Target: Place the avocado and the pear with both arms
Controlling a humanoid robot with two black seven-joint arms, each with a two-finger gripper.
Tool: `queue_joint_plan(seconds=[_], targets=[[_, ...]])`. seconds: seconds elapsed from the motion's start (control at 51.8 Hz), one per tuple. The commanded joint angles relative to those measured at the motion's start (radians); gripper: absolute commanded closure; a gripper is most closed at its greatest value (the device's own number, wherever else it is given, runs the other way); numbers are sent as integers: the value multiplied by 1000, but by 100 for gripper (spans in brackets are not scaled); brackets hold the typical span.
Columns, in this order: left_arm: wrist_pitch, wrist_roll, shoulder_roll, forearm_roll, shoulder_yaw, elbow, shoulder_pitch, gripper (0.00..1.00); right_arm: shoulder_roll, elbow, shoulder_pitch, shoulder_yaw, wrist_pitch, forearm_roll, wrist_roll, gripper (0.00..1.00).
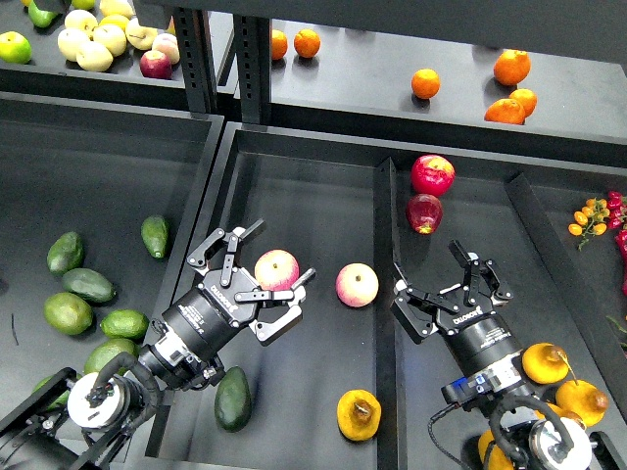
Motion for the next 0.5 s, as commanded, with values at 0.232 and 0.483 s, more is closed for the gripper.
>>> queue_joint_plan(seconds=[0.232,0.483], targets=[[0,1,0,0,0,6,6,1,0,0,0,0,0,1,0,0],[0,1,0,1,0,6,5,1,0,0,0,0,0,1,0,0]])
